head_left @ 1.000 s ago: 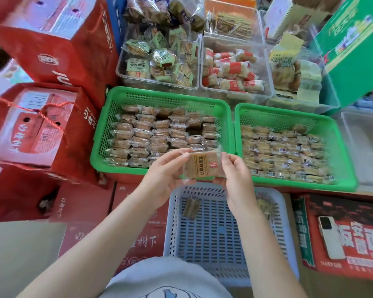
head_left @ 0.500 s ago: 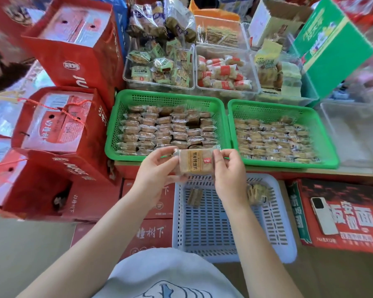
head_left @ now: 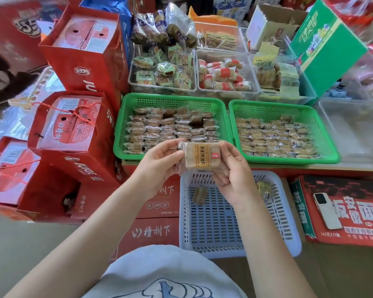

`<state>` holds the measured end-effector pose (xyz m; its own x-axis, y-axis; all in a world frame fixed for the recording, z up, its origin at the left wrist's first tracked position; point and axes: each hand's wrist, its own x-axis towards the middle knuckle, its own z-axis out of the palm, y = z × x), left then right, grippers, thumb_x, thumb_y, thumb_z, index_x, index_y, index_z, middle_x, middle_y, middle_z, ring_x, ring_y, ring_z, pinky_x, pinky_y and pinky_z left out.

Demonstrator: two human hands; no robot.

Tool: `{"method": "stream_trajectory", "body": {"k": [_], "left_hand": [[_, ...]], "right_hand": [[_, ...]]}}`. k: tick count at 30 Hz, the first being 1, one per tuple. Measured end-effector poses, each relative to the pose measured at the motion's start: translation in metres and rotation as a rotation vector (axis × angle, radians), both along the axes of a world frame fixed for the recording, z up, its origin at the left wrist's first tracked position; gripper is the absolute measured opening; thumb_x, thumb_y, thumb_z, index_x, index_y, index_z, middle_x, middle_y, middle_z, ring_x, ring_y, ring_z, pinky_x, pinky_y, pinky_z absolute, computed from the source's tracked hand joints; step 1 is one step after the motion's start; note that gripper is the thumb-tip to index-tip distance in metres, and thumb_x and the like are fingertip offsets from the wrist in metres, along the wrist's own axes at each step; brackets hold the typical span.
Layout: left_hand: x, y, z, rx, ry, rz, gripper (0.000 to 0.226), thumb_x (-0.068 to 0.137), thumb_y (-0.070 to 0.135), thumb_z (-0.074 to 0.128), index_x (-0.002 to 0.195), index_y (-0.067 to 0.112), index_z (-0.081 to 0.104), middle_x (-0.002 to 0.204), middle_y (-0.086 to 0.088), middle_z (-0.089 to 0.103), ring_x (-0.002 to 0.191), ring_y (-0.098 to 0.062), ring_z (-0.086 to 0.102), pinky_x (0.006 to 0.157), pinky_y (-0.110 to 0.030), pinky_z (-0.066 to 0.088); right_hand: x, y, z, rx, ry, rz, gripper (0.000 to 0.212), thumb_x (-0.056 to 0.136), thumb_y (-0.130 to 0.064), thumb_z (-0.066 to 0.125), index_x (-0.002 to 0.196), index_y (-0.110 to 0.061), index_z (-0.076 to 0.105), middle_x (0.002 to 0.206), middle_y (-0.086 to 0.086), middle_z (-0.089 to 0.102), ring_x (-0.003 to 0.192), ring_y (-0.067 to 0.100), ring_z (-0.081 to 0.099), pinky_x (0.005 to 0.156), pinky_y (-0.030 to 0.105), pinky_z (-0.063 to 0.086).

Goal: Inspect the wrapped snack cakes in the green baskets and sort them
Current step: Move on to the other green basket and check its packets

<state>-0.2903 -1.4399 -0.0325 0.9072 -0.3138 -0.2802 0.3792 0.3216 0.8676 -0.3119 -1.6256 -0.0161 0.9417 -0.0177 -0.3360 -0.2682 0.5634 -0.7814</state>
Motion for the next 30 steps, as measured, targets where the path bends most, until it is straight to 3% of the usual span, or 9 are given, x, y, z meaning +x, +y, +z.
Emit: {"method": "stream_trajectory", "body": {"k": [5,7,11,15,17,20,23,27,30], "left_hand": [[0.003,0.009,0.011,0.026,-0.091,-0.114,0.009,0.092,0.018,0.063,0.088,0.013,0.07,0.07,-0.011,0.061,0.06,-0.024,0.053,0.057,-0.026,0.046],[0.001,0.011,0.014,0.068,-0.127,-0.114,0.02,0.097,0.023,0.064,0.079,0.015,0.067,0.064,-0.009,0.06,0.058,-0.027,0.053,0.054,-0.024,0.045],[-0.002,0.014,0.016,0.085,-0.124,-0.057,0.023,0.099,0.024,0.055,0.088,0.005,0.062,0.069,-0.013,0.061,0.059,-0.024,0.054,0.055,-0.029,0.045],[-0.006,0.008,0.014,0.203,-0.12,0.157,0.006,0.096,0.02,0.066,0.101,0.017,0.067,0.089,-0.004,0.071,0.084,-0.024,0.065,0.067,-0.035,0.055],[-0.011,0.005,0.015,0.288,-0.219,0.176,0.013,0.094,0.023,0.068,0.107,0.019,0.067,0.094,0.003,0.073,0.09,-0.019,0.071,0.068,-0.033,0.059],[-0.018,0.005,0.012,0.629,-0.554,0.145,0.025,0.083,0.023,0.081,0.104,0.019,0.069,0.102,0.01,0.072,0.089,-0.007,0.07,0.067,-0.026,0.06],[-0.017,0.007,0.005,0.86,-0.826,0.236,0.021,0.082,0.018,0.083,0.099,0.017,0.071,0.1,0.007,0.069,0.08,-0.007,0.068,0.062,-0.03,0.059],[-0.011,0.011,-0.003,0.919,-0.974,0.251,0.013,0.088,0.027,0.073,0.088,0.014,0.07,0.104,0.002,0.064,0.073,-0.021,0.066,0.053,-0.039,0.058],[-0.008,0.01,0.0,0.862,-0.845,0.303,0.01,0.09,0.021,0.074,0.084,0.015,0.069,0.104,0.006,0.065,0.091,-0.015,0.065,0.066,-0.039,0.06]], "right_hand": [[-0.006,0.001,0.001,0.07,-0.017,0.038,0.016,0.093,-0.028,0.053,0.089,-0.012,0.057,0.048,-0.003,0.055,0.03,0.004,0.025,0.035,0.023,0.012],[-0.009,0.004,0.004,0.083,-0.02,0.063,0.019,0.093,-0.028,0.053,0.084,-0.012,0.057,0.045,-0.004,0.05,0.029,0.004,0.024,0.035,0.023,0.011],[-0.012,0.007,0.005,0.094,-0.004,0.113,0.021,0.097,-0.027,0.051,0.089,-0.009,0.058,0.046,-0.003,0.049,0.03,0.004,0.024,0.032,0.02,0.016],[-0.008,0.014,0.006,0.069,0.13,-0.017,0.027,0.105,-0.024,0.044,0.094,-0.009,0.063,0.04,-0.008,0.033,0.03,0.005,0.022,0.031,0.019,0.017],[-0.005,0.017,0.008,0.089,0.199,-0.129,0.03,0.106,-0.022,0.044,0.088,-0.011,0.066,0.039,-0.008,0.031,0.03,0.005,0.02,0.033,0.019,0.014],[-0.003,0.022,0.01,0.104,0.277,-0.207,0.031,0.105,-0.022,0.046,0.08,-0.013,0.061,0.039,-0.007,0.033,0.031,0.006,0.019,0.036,0.021,0.012],[-0.001,0.026,0.009,0.098,0.297,-0.203,0.026,0.106,-0.019,0.046,0.086,-0.01,0.061,0.039,-0.007,0.037,0.031,0.005,0.02,0.034,0.02,0.013],[0.001,0.025,-0.001,-0.071,0.248,-0.233,0.01,0.104,-0.016,0.05,0.097,-0.01,0.052,0.047,-0.005,0.041,0.035,0.007,0.028,0.036,0.02,0.02],[0.0,0.022,-0.004,-0.359,0.118,-0.225,0.017,0.099,-0.029,0.061,0.101,-0.013,0.054,0.064,-0.001,0.051,0.049,0.012,0.046,0.047,0.025,0.04]]}}
